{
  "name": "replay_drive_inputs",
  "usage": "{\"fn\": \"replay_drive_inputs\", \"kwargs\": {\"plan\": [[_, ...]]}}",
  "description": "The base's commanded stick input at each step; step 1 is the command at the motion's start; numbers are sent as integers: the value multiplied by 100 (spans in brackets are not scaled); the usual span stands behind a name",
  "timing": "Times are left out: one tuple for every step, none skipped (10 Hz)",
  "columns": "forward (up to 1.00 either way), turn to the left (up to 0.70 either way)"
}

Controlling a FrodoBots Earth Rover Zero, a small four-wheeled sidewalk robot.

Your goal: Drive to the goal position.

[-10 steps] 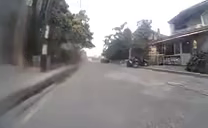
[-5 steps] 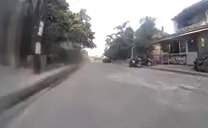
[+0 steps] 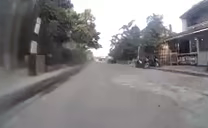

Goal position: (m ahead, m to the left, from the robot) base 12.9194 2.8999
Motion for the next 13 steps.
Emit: {"fn": "replay_drive_inputs", "kwargs": {"plan": [[100,1],[100,1],[100,1],[100,1],[100,1],[100,1],[100,1],[100,1],[100,1],[100,1],[100,1],[100,3],[100,41]]}}
